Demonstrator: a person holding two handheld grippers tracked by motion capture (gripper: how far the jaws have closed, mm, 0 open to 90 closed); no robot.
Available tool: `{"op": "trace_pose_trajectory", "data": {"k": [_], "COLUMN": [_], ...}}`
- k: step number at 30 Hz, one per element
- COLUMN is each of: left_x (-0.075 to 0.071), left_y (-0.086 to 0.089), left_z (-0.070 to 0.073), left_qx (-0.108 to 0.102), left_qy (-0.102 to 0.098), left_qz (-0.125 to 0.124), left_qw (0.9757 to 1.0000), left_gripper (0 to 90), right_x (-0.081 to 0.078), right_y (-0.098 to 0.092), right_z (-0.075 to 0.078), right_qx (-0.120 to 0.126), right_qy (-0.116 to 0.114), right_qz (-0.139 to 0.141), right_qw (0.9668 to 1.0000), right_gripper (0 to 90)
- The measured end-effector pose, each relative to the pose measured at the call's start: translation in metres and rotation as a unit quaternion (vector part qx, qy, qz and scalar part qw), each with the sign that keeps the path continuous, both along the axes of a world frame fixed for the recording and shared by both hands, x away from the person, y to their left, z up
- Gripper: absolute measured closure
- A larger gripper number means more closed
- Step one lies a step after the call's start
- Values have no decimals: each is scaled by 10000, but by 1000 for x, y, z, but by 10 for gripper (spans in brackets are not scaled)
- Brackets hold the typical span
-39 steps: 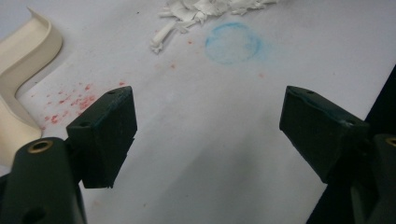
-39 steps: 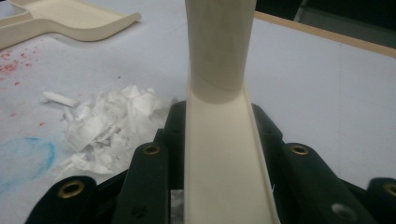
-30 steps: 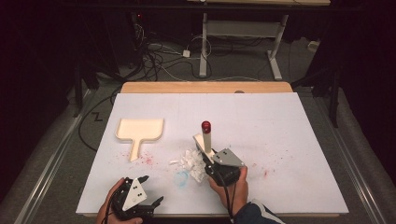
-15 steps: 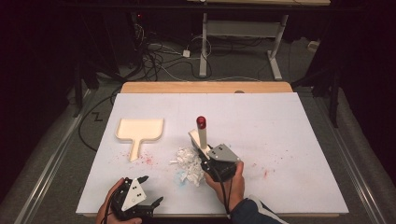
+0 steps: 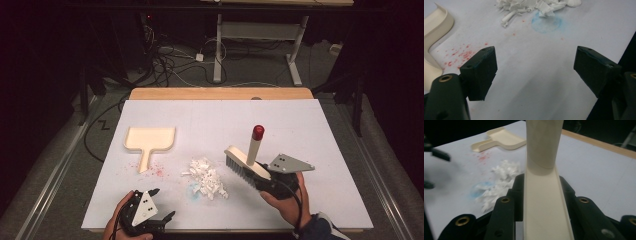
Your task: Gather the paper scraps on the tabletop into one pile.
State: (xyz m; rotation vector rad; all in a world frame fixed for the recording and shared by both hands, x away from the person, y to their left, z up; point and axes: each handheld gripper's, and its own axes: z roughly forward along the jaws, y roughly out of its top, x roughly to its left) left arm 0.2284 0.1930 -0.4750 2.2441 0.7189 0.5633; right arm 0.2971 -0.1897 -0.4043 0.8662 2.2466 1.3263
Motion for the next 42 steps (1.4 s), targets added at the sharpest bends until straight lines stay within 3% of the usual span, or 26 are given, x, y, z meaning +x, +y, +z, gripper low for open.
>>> {"op": "trace_pose_trajectory", "data": {"k": [4,7,11,20,31,37,42], "left_x": [-1,-1,-1,0,1,1,0], "left_y": [0,1,0,-2,-3,-3,-3], "left_z": [0,0,0,-1,-2,-2,-2], "left_qx": [16,26,-1,32,72,67,88], "left_qy": [-56,-60,-9,15,36,29,13], "left_qz": [-11,-12,0,-52,-68,-57,-74], "left_qw": [10000,10000,10000,10000,9999,10000,9999], "left_gripper": [181,181,181,181,181,181,181], "right_x": [-18,-30,-37,-21,-1,-3,-9], "right_y": [-14,-20,-17,15,46,39,32], "right_z": [-1,-9,-19,-31,-36,-26,-15], "right_qx": [-105,-291,-497,-555,-360,-182,-48], "right_qy": [262,507,607,297,146,57,27], "right_qz": [455,777,1040,1317,1441,1393,1505], "right_qw": [9986,9953,9915,9893,9888,9901,9886], "right_gripper": [680,680,680,681,680,680,680]}}
